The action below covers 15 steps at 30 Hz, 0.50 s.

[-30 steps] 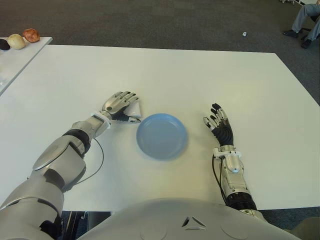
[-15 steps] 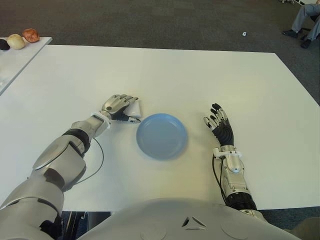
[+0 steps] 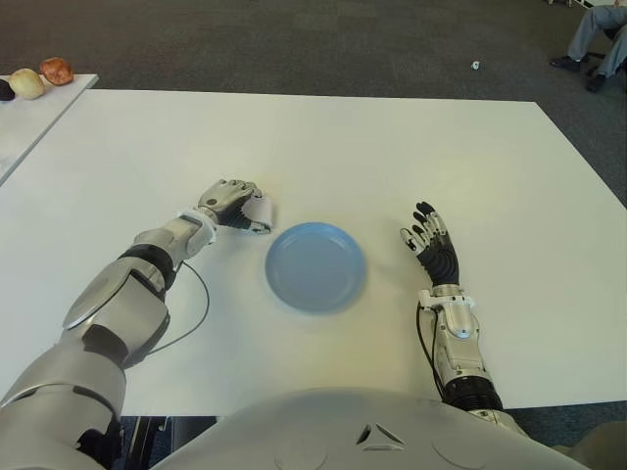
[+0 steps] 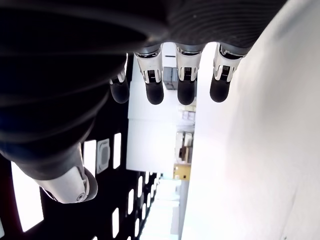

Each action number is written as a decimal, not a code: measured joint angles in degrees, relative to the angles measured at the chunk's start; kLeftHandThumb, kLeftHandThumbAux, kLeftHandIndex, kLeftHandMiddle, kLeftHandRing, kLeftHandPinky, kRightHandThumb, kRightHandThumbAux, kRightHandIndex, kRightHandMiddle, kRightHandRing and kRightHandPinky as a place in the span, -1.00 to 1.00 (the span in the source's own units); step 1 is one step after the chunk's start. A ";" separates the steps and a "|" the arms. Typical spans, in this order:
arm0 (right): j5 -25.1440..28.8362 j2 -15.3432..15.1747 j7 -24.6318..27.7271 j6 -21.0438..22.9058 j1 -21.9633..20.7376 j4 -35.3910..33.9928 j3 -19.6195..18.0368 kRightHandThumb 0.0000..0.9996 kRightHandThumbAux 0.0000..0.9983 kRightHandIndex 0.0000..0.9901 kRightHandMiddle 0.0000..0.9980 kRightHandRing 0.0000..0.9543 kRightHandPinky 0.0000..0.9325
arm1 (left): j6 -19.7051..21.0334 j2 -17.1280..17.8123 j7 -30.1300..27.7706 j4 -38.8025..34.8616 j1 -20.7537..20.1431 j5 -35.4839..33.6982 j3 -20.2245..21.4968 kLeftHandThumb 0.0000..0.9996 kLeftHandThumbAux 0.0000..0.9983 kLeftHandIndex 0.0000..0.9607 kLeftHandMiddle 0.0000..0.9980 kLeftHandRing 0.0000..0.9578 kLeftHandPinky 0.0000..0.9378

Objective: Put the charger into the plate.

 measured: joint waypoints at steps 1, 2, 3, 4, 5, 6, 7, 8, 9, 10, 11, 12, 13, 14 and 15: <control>0.01 0.00 0.03 0.00 0.00 0.00 -0.01 -1.00 0.30 -0.90 -0.81 -0.84 -0.85 | -0.05 -0.02 -0.64 0.00 -0.01 -0.37 0.39 0.54 -0.10 -0.09 0.29 0.33 0.35; 0.03 0.00 0.08 0.00 0.00 0.00 -0.02 -1.00 0.30 -0.90 -0.80 -0.84 -0.85 | -0.07 -0.05 -1.17 -0.01 -0.02 -0.69 0.78 0.55 -0.09 -0.05 0.31 0.35 0.36; 0.05 -0.01 0.15 0.00 0.00 0.00 -0.02 -1.00 0.30 -0.90 -0.80 -0.84 -0.85 | -0.13 -0.08 -1.72 -0.02 -0.02 -1.11 1.28 0.54 0.00 -0.06 0.32 0.37 0.38; 0.07 -0.01 0.24 0.00 0.00 -0.01 -0.03 -1.00 0.29 -0.90 -0.80 -0.84 -0.85 | -0.24 -0.11 -2.26 -0.02 -0.01 -1.58 1.73 0.52 0.14 -0.07 0.35 0.39 0.41; 0.13 -0.01 0.34 0.00 0.00 -0.01 -0.05 -1.00 0.29 -0.90 -0.80 -0.84 -0.85 | -0.38 -0.13 -2.69 -0.02 -0.01 -2.01 2.13 0.51 0.22 -0.08 0.37 0.42 0.44; 0.19 -0.02 0.41 0.00 0.00 -0.01 -0.06 -1.00 0.29 -0.90 -0.80 -0.84 -0.85 | -0.51 -0.15 -3.17 -0.03 0.00 -2.42 2.58 0.50 0.25 -0.08 0.38 0.43 0.46; 0.25 -0.02 0.48 0.00 0.00 -0.01 -0.08 -1.00 0.29 -0.90 -0.80 -0.84 -0.85 | -0.61 -0.17 -3.57 -0.06 0.00 -2.85 2.98 0.50 0.30 -0.08 0.40 0.45 0.49; 0.29 -0.03 0.58 0.00 0.01 -0.01 -0.11 -1.00 0.29 -0.89 -0.80 -0.84 -0.85 | -0.68 -0.20 -3.95 -0.11 0.05 -3.22 3.54 0.49 0.32 -0.08 0.41 0.46 0.51; 0.36 -0.05 0.65 -0.01 0.02 -0.01 -0.12 -1.00 0.28 -0.89 -0.80 -0.84 -0.85 | -0.69 -0.26 -4.18 -0.14 0.14 -3.58 3.91 0.49 0.34 -0.08 0.42 0.48 0.53; 0.45 -0.07 0.77 -0.01 0.04 -0.01 -0.14 -1.00 0.28 -0.89 -0.79 -0.84 -0.85 | -0.65 -0.35 -4.47 -0.20 0.25 -3.96 4.30 0.49 0.35 -0.08 0.44 0.50 0.56; 0.53 -0.09 0.85 -0.01 0.05 -0.01 -0.16 -1.00 0.28 -0.89 -0.79 -0.83 -0.84 | -0.50 -0.49 -4.74 -0.31 0.35 -4.27 4.65 0.50 0.36 -0.08 0.47 0.53 0.59; 0.60 -0.10 0.90 -0.01 0.06 -0.02 -0.19 -1.00 0.28 -0.89 -0.79 -0.83 -0.84 | -0.16 -0.65 -4.94 -0.52 0.50 -4.55 4.99 0.50 0.37 -0.08 0.48 0.54 0.60; 0.65 -0.11 0.92 -0.01 0.08 -0.02 -0.22 -1.00 0.28 -0.89 -0.79 -0.83 -0.84 | 0.35 -0.84 -5.10 -0.79 0.62 -4.69 5.29 0.50 0.37 -0.08 0.49 0.56 0.62; 0.67 -0.11 0.93 -0.01 0.09 -0.02 -0.23 -1.00 0.28 -0.89 -0.79 -0.83 -0.84 | 0.83 -1.08 -5.24 -1.06 0.76 -4.91 5.63 0.50 0.38 -0.08 0.52 0.59 0.64; 0.69 -0.12 0.94 -0.01 0.10 -0.04 -0.24 -1.00 0.28 -0.89 -0.79 -0.83 -0.84 | 1.31 -1.35 -5.24 -1.32 0.89 -4.97 5.94 0.50 0.38 -0.08 0.53 0.60 0.65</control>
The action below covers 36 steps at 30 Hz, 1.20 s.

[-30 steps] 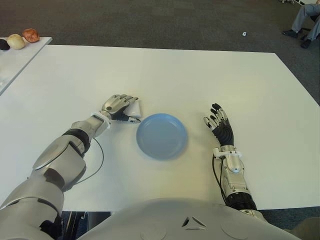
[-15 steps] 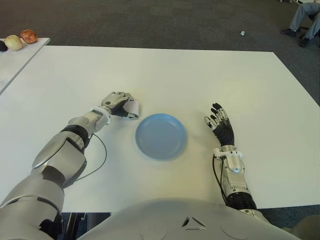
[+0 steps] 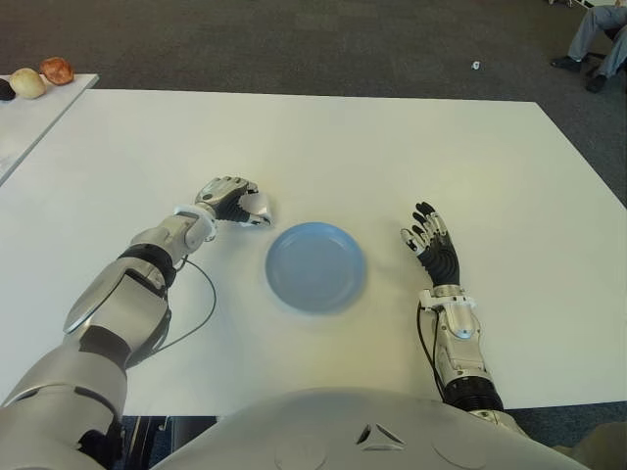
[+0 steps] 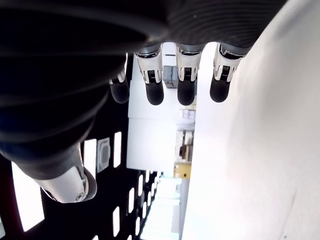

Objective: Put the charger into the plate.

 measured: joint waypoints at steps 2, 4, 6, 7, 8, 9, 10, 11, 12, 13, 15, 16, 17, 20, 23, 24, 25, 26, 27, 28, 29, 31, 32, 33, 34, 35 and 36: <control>0.00 0.00 0.00 0.00 0.00 -0.02 0.00 -1.00 0.28 -0.89 -0.79 -0.83 -0.84 | 0.61 -0.30 0.00 -0.53 0.18 -0.04 0.27 0.50 0.39 -0.08 0.58 0.65 0.68; 0.00 0.00 -0.01 0.00 0.01 -0.06 0.00 -1.00 0.27 -0.89 -0.79 -0.83 -0.84 | 0.89 -0.31 -0.01 -1.00 0.37 -0.04 0.38 0.50 0.39 -0.08 0.61 0.68 0.70; -0.01 -0.02 -0.01 0.00 0.02 -0.11 0.00 -1.00 0.27 -0.89 -0.78 -0.83 -0.84 | 0.98 -0.31 -0.01 -1.27 0.49 -0.04 0.48 0.50 0.39 -0.08 0.62 0.70 0.70; -0.01 -0.03 -0.01 0.00 0.03 -0.11 0.00 -1.00 0.27 -0.89 -0.78 -0.82 -0.84 | 0.97 -0.29 -0.05 -1.47 0.54 -0.04 0.53 0.50 0.39 -0.08 0.63 0.71 0.71; -0.01 -0.04 -0.01 0.00 0.04 -0.13 0.00 -1.00 0.27 -0.89 -0.78 -0.82 -0.84 | 0.95 -0.28 -0.15 -1.63 0.59 -0.04 0.58 0.50 0.39 -0.08 0.64 0.72 0.71; -0.01 -0.05 0.00 0.01 0.04 -0.13 0.00 -1.00 0.27 -0.89 -0.78 -0.82 -0.84 | 0.86 -0.23 -0.25 -1.79 0.63 -0.05 0.64 0.50 0.39 -0.08 0.64 0.72 0.71; 0.00 -0.05 0.00 0.01 0.05 -0.15 0.00 -1.00 0.27 -0.89 -0.78 -0.82 -0.84 | 0.70 -0.17 -0.34 -1.96 0.66 -0.04 0.69 0.50 0.39 -0.08 0.65 0.73 0.71; 0.01 -0.05 0.03 0.01 0.04 -0.15 0.00 -1.00 0.27 -0.89 -0.78 -0.82 -0.84 | 0.44 -0.09 -0.36 -2.12 0.70 -0.04 0.74 0.50 0.39 -0.08 0.65 0.73 0.71; 0.05 -0.05 0.11 0.01 0.04 -0.15 -0.01 -1.00 0.27 -0.89 -0.78 -0.82 -0.84 | 0.11 0.00 -0.36 -2.21 0.74 -0.04 0.76 0.50 0.39 -0.08 0.66 0.73 0.70; 0.11 -0.06 0.21 0.01 0.04 -0.15 -0.02 -1.00 0.27 -0.89 -0.78 -0.82 -0.84 | -0.21 0.10 -0.37 -2.28 0.78 -0.04 0.76 0.50 0.39 -0.08 0.66 0.74 0.70; 0.20 -0.08 0.41 0.01 0.05 -0.14 -0.04 -1.00 0.27 -0.89 -0.78 -0.82 -0.83 | -0.75 0.30 -0.37 -2.35 0.86 0.01 0.74 0.50 0.39 -0.08 0.66 0.74 0.70; 0.22 -0.09 0.48 0.01 0.04 -0.14 -0.04 -1.00 0.27 -0.89 -0.78 -0.82 -0.83 | -1.02 0.41 -0.36 -2.39 0.89 0.05 0.70 0.50 0.39 -0.08 0.66 0.74 0.70; 0.24 -0.09 0.54 0.01 0.04 -0.13 -0.04 -1.00 0.27 -0.89 -0.78 -0.82 -0.83 | -1.30 0.55 -0.36 -2.44 0.93 0.11 0.64 0.50 0.39 -0.08 0.66 0.74 0.70; 0.29 -0.09 0.62 0.01 0.04 -0.13 -0.04 -1.00 0.28 -0.89 -0.78 -0.82 -0.83 | -2.16 1.00 -0.34 -2.63 0.98 0.16 0.46 0.50 0.39 -0.08 0.66 0.74 0.70; 0.35 -0.08 0.63 0.01 0.03 -0.13 -0.06 -1.00 0.28 -0.89 -0.77 -0.81 -0.83 | -3.00 1.43 -0.32 -2.79 0.99 0.37 0.36 0.50 0.40 -0.08 0.66 0.74 0.70; 0.38 -0.08 0.66 0.01 0.03 -0.13 -0.07 -1.00 0.28 -0.89 -0.77 -0.81 -0.83 | -3.32 1.57 -0.31 -2.92 1.02 0.52 0.34 0.50 0.40 -0.08 0.66 0.74 0.70; 0.44 -0.08 0.68 0.01 0.02 -0.12 -0.08 -1.00 0.28 -0.89 -0.77 -0.81 -0.83 | -3.70 1.75 -0.30 -3.12 1.07 0.61 0.31 0.50 0.40 -0.08 0.66 0.74 0.70; 0.50 -0.07 0.71 0.01 0.01 -0.11 -0.09 -1.00 0.28 -0.89 -0.77 -0.81 -0.83 | -4.04 1.89 -0.30 -3.29 1.11 0.66 0.30 0.50 0.40 -0.08 0.66 0.74 0.70; 0.57 -0.08 0.77 0.01 -0.01 -0.09 -0.10 -1.00 0.28 -0.89 -0.77 -0.81 -0.83 | -4.34 2.00 -0.29 -3.45 1.14 0.70 0.31 0.50 0.40 -0.08 0.65 0.73 0.70; 0.61 -0.07 0.84 0.01 -0.02 -0.07 -0.12 -1.00 0.28 -0.89 -0.77 -0.81 -0.83 | -4.60 2.12 -0.27 -3.65 1.19 0.75 0.32 0.50 0.40 -0.08 0.65 0.73 0.70; 0.68 -0.08 0.91 0.01 -0.03 -0.05 -0.14 -1.00 0.28 -0.89 -0.77 -0.81 -0.83 | -4.83 2.22 -0.24 -3.84 1.21 0.79 0.33 0.50 0.40 -0.08 0.65 0.73 0.70; 0.84 -0.08 1.03 0.01 -0.07 -0.01 -0.16 -1.00 0.28 -0.89 -0.77 -0.81 -0.83 | -5.35 2.58 -0.22 -4.55 1.31 0.91 0.41 0.50 0.40 -0.08 0.65 0.73 0.70; 0.91 -0.08 1.07 0.00 -0.10 0.01 -0.16 -1.00 0.28 -0.89 -0.77 -0.81 -0.83 | -5.79 3.01 -0.39 -5.75 1.62 0.92 0.53 0.49 0.40 -0.08 0.65 0.73 0.70; 0.97 -0.08 1.10 0.00 -0.11 0.02 -0.16 -1.00 0.27 -0.89 -0.77 -0.81 -0.83 | -6.22 3.48 -0.67 -7.15 1.99 0.95 0.71 0.49 0.40 -0.08 0.65 0.73 0.70; 1.04 -0.08 1.15 -0.02 -0.12 0.03 -0.17 -1.00 0.27 -0.89 -0.77 -0.81 -0.82 | -6.81 4.04 -0.80 -8.85 2.47 0.90 0.98 0.49 0.40 -0.08 0.66 0.73 0.71; 1.07 -0.09 1.16 -0.03 -0.11 0.04 -0.18 -1.00 0.27 -0.89 -0.77 -0.81 -0.82 | -7.26 4.44 -0.95 -10.38 2.80 0.84 1.26 0.49 0.40 -0.08 0.66 0.74 0.71; 1.08 -0.09 1.17 -0.04 -0.10 0.04 -0.19 -1.00 0.27 -0.89 -0.77 -0.81 -0.82 | -7.72 4.95 -1.24 -12.42 3.22 0.81 1.77 0.49 0.40 -0.08 0.66 0.74 0.71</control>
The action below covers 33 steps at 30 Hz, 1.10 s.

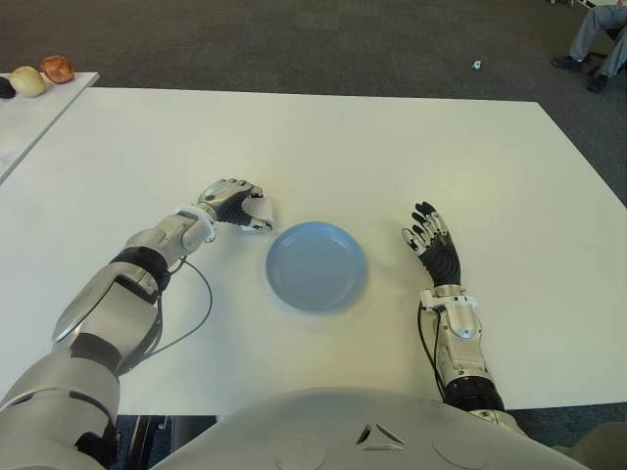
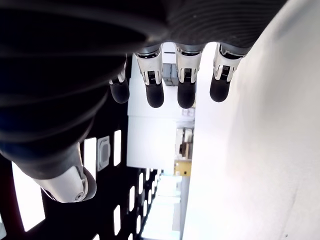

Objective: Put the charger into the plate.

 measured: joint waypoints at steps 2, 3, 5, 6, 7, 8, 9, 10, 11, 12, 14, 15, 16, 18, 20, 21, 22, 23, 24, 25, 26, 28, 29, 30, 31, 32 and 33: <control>0.00 0.00 -0.01 0.00 0.00 0.00 0.00 -1.00 0.26 -0.90 -0.77 -0.81 -0.82 | -0.55 1.01 -0.69 -3.99 0.66 -0.26 1.08 0.50 0.40 -0.08 0.67 0.75 0.72; -0.01 0.00 -0.02 0.00 0.01 -0.02 0.00 -1.00 0.26 -0.90 -0.77 -0.81 -0.82 | -0.73 1.62 -1.25 -6.35 0.98 -0.42 1.69 0.50 0.40 -0.08 0.67 0.75 0.73; -0.02 0.02 -0.16 0.01 0.00 -0.10 0.00 -1.00 0.26 -0.90 -0.77 -0.81 -0.82 | -1.04 2.98 -2.51 -10.85 1.80 -0.98 3.28 0.50 0.40 -0.08 0.68 0.76 0.73; -0.04 0.03 -0.24 0.02 0.00 -0.12 0.00 -1.00 0.26 -0.90 -0.77 -0.81 -0.82 | -1.18 3.59 -2.99 -12.73 2.13 -1.22 3.97 0.50 0.40 -0.08 0.68 0.76 0.73; -0.04 0.05 -0.33 0.02 0.02 -0.15 0.01 -1.00 0.26 -0.90 -0.77 -0.81 -0.82 | -1.39 4.14 -3.45 -14.72 2.38 -1.47 4.74 0.50 0.40 -0.08 0.69 0.76 0.73; -0.05 0.05 -0.41 0.02 0.05 -0.16 0.01 -1.00 0.25 -0.90 -0.77 -0.81 -0.82 | -1.54 4.54 -3.60 -16.14 2.59 -1.62 5.42 0.50 0.40 -0.08 0.69 0.76 0.73; -0.08 0.05 -0.50 0.03 0.06 -0.16 0.01 -1.00 0.25 -0.90 -0.77 -0.81 -0.82 | -1.70 4.92 -3.63 -17.49 2.78 -1.90 5.95 0.50 0.40 -0.08 0.69 0.77 0.73; -0.11 0.05 -0.60 0.03 0.06 -0.15 0.01 -1.00 0.25 -0.90 -0.77 -0.81 -0.83 | -1.78 5.19 -3.66 -18.61 3.00 -1.97 6.40 0.50 0.40 -0.08 0.69 0.77 0.73; -0.14 0.04 -0.67 0.03 0.05 -0.14 0.02 -1.00 0.25 -0.90 -0.77 -0.81 -0.83 | -1.87 5.32 -3.74 -19.55 3.28 -1.97 6.91 0.50 0.40 -0.08 0.69 0.77 0.73; -0.17 0.04 -0.73 0.03 0.05 -0.13 0.02 -1.00 0.25 -0.90 -0.77 -0.81 -0.83 | -1.88 5.40 -3.87 -20.51 3.66 -1.99 7.37 0.50 0.40 -0.08 0.70 0.77 0.73; -0.21 0.02 -0.78 0.03 0.04 -0.10 0.02 -1.00 0.24 -0.90 -0.77 -0.81 -0.84 | -1.85 5.45 -4.39 -22.43 4.63 -2.04 7.95 0.50 0.40 -0.08 0.70 0.77 0.73; -0.21 0.02 -0.79 0.03 0.04 -0.08 0.03 -1.00 0.24 -0.91 -0.78 -0.81 -0.84 | -1.85 5.45 -4.77 -23.49 5.23 -2.04 8.12 0.50 0.40 -0.08 0.70 0.77 0.74; -0.21 0.02 -0.80 0.04 0.01 -0.07 0.02 -1.00 0.24 -0.91 -0.78 -0.82 -0.84 | -1.70 5.52 -5.27 -25.05 6.15 -2.07 8.48 0.50 0.40 -0.08 0.70 0.78 0.75; -0.24 0.02 -0.85 0.04 -0.01 -0.02 0.02 -1.00 0.24 -0.91 -0.78 -0.82 -0.84 | -1.41 5.53 -6.26 -28.77 8.30 -2.15 9.21 0.50 0.40 -0.08 0.71 0.78 0.76; -0.24 0.02 -0.93 0.03 -0.02 0.02 0.02 -1.00 0.24 -0.91 -0.78 -0.82 -0.84 | -1.38 5.39 -7.29 -32.34 10.32 -2.42 9.73 0.50 0.40 -0.08 0.71 0.78 0.77; -0.24 0.02 -0.95 0.03 -0.03 0.04 0.02 -1.00 0.24 -0.91 -0.79 -0.82 -0.83 | -1.38 5.30 -7.80 -33.69 11.09 -2.60 9.89 0.50 0.40 -0.08 0.71 0.78 0.77; -0.24 0.03 -0.98 0.03 -0.02 0.07 0.02 -1.00 0.24 -0.91 -0.79 -0.82 -0.83 | -1.38 5.17 -8.41 -35.17 11.89 -2.74 10.02 0.50 0.40 -0.08 0.71 0.78 0.77; -0.24 0.03 -0.99 0.03 -0.04 0.10 0.02 -1.00 0.24 -0.91 -0.79 -0.82 -0.83 | -1.38 5.07 -8.86 -36.24 12.52 -2.86 10.17 0.50 0.40 -0.08 0.71 0.79 0.77; -0.24 0.03 -1.00 0.04 -0.06 0.13 0.02 -1.00 0.24 -0.91 -0.79 -0.82 -0.83 | -1.38 5.02 -9.18 -37.21 13.03 -2.92 10.34 0.50 0.40 -0.08 0.72 0.79 0.77; -0.24 0.02 -1.00 0.04 -0.07 0.15 0.03 -1.00 0.24 -0.91 -0.79 -0.83 -0.84 | -1.38 4.95 -9.45 -37.98 13.45 -2.94 10.45 0.50 0.40 -0.08 0.72 0.79 0.77; -0.24 0.02 -1.00 0.04 -0.08 0.17 0.04 -1.00 0.24 -0.91 -0.79 -0.83 -0.84 | -1.38 4.89 -9.63 -38.71 13.73 -2.94 10.53 0.50 0.40 -0.08 0.72 0.79 0.77; -0.28 0.02 -1.03 0.11 -0.10 0.17 0.07 -1.00 0.24 -0.92 -0.79 -0.83 -0.84 | -1.36 4.70 -9.91 -39.79 14.12 -2.94 10.75 0.50 0.40 -0.08 0.71 0.78 0.76; -0.30 0.02 -1.09 0.14 -0.12 0.17 0.09 -1.00 0.24 -0.92 -0.79 -0.83 -0.84 | -1.36 4.60 -9.96 -40.09 14.23 -2.94 10.86 0.50 0.40 -0.08 0.71 0.78 0.76; -0.35 0.02 -1.19 0.18 -0.12 0.18 0.12 -1.00 0.23 -0.92 -0.79 -0.83 -0.84 | -1.36 4.47 -10.05 -40.45 14.33 -2.94 11.00 0.50 0.40 -0.08 0.71 0.78 0.76; -0.43 0.03 -1.28 0.23 -0.12 0.19 0.14 -1.00 0.23 -0.92 -0.79 -0.83 -0.84 | -1.36 4.31 -10.12 -40.74 14.43 -2.94 11.13 0.50 0.39 -0.08 0.71 0.78 0.77; -0.54 0.03 -1.35 0.31 -0.13 0.17 0.16 -1.00 0.23 -0.92 -0.79 -0.83 -0.84 | -1.31 4.13 -10.23 -41.12 14.58 -2.93 11.31 0.50 0.39 -0.08 0.71 0.78 0.77; -0.61 0.03 -1.41 0.36 -0.13 0.14 0.18 -1.00 0.23 -0.92 -0.79 -0.83 -0.84 | -1.29 3.90 -10.34 -41.52 14.77 -2.92 11.51 0.50 0.39 -0.08 0.71 0.78 0.78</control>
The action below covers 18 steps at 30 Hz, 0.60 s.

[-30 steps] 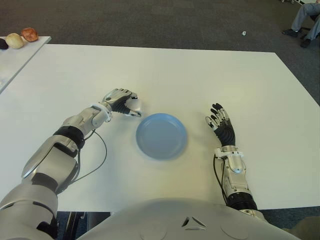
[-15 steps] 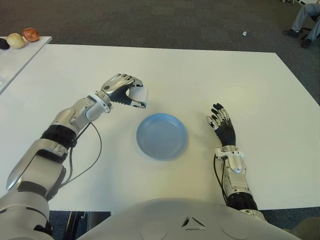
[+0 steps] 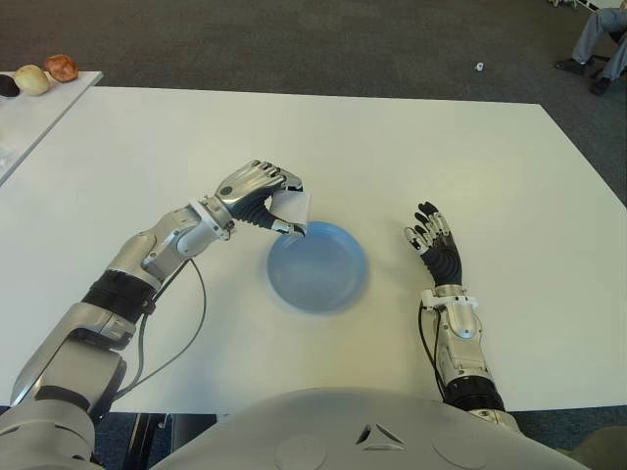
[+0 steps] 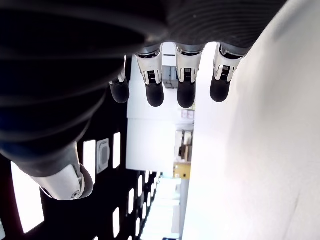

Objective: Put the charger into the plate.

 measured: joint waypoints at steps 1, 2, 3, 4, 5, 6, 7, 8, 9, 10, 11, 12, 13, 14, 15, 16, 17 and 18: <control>-0.09 0.00 -0.04 0.05 0.00 -0.04 0.02 -1.00 0.22 -0.92 -0.79 -0.82 -0.84 | 0.03 -0.20 -0.09 -0.50 0.22 0.04 0.12 0.50 0.39 -0.08 0.71 0.78 0.79; -0.16 0.00 -0.10 0.18 0.00 -0.11 0.04 -1.00 0.22 -0.92 -0.79 -0.82 -0.84 | 0.08 -0.34 -0.13 -1.22 0.57 0.20 0.18 0.50 0.39 -0.08 0.71 0.78 0.79; -0.20 0.00 -0.16 0.27 0.01 -0.20 0.06 -1.00 0.22 -0.92 -0.79 -0.82 -0.84 | 0.02 -0.46 -0.15 -1.93 0.88 0.45 0.17 0.50 0.39 -0.08 0.71 0.78 0.80; -0.23 0.01 -0.21 0.35 0.03 -0.27 0.09 -1.00 0.22 -0.92 -0.79 -0.82 -0.84 | -0.16 -0.64 -0.24 -2.51 1.18 0.61 0.15 0.50 0.39 -0.08 0.71 0.78 0.80; -0.28 0.02 -0.26 0.43 0.03 -0.32 0.12 -1.00 0.22 -0.92 -0.79 -0.82 -0.84 | -0.42 -0.84 -0.34 -3.05 1.41 0.87 0.12 0.50 0.39 -0.08 0.71 0.78 0.80; -0.33 0.02 -0.38 0.52 0.03 -0.38 0.15 -1.00 0.21 -0.92 -0.79 -0.82 -0.84 | -0.73 -1.03 -0.44 -3.52 1.65 0.97 0.06 0.50 0.39 -0.08 0.71 0.78 0.80; -0.38 0.03 -0.47 0.66 0.04 -0.43 0.16 -1.00 0.21 -0.92 -0.78 -0.82 -0.84 | -1.10 -1.18 -0.56 -3.85 1.84 0.97 0.01 0.50 0.39 -0.08 0.71 0.78 0.80; -0.46 0.03 -0.64 0.81 0.04 -0.51 0.19 -1.00 0.21 -0.92 -0.78 -0.82 -0.84 | -1.54 -1.35 -0.85 -4.23 2.04 0.97 -0.04 0.50 0.39 -0.08 0.71 0.78 0.80; -0.52 0.04 -0.82 0.94 0.04 -0.58 0.20 -1.00 0.20 -0.92 -0.78 -0.82 -0.84 | -1.98 -1.49 -1.14 -4.50 2.21 0.96 -0.10 0.50 0.39 -0.08 0.71 0.78 0.79; -0.56 0.05 -0.98 1.03 0.04 -0.66 0.22 -1.00 0.20 -0.91 -0.78 -0.82 -0.84 | -2.41 -1.67 -1.38 -4.72 2.38 0.96 -0.16 0.50 0.39 -0.08 0.70 0.78 0.79; -0.59 0.06 -1.08 1.13 0.03 -0.73 0.25 -1.00 0.20 -0.91 -0.78 -0.82 -0.84 | -2.72 -1.84 -1.61 -4.85 2.56 0.95 -0.19 0.50 0.39 -0.08 0.70 0.78 0.79; -0.61 0.06 -1.19 1.22 0.04 -0.79 0.27 -1.00 0.20 -0.91 -0.78 -0.82 -0.84 | -3.00 -2.06 -1.88 -4.97 2.77 0.95 -0.22 0.50 0.39 -0.08 0.70 0.78 0.79; -0.64 0.07 -1.27 1.32 0.04 -0.84 0.28 -1.00 0.20 -0.92 -0.79 -0.82 -0.84 | -3.23 -2.25 -2.15 -5.04 2.93 0.95 -0.28 0.50 0.39 -0.08 0.71 0.78 0.80; -0.67 0.07 -1.34 1.42 0.05 -0.89 0.29 -1.00 0.19 -0.92 -0.79 -0.82 -0.84 | -3.41 -2.43 -2.43 -5.10 3.07 0.97 -0.41 0.50 0.39 -0.08 0.71 0.78 0.80; -0.68 0.07 -1.39 1.53 0.06 -0.92 0.30 -1.00 0.19 -0.92 -0.79 -0.82 -0.84 | -3.57 -2.56 -2.71 -5.15 3.14 0.99 -0.62 0.50 0.39 -0.08 0.71 0.79 0.81; -0.69 0.07 -1.41 1.66 0.06 -0.97 0.31 -1.00 0.19 -0.92 -0.79 -0.82 -0.84 | -3.70 -2.67 -3.02 -5.23 3.19 1.05 -0.91 0.51 0.39 -0.08 0.71 0.79 0.82; -0.70 0.07 -1.43 1.78 0.06 -1.03 0.32 -1.00 0.19 -0.92 -0.79 -0.82 -0.84 | -3.81 -2.82 -3.29 -5.30 3.22 1.14 -1.22 0.51 0.39 -0.08 0.72 0.79 0.82; -0.73 0.07 -1.50 1.85 0.09 -1.09 0.33 -1.00 0.19 -0.92 -0.79 -0.82 -0.84 | -3.89 -3.09 -3.39 -5.28 3.18 1.56 -1.56 0.51 0.39 -0.08 0.72 0.79 0.83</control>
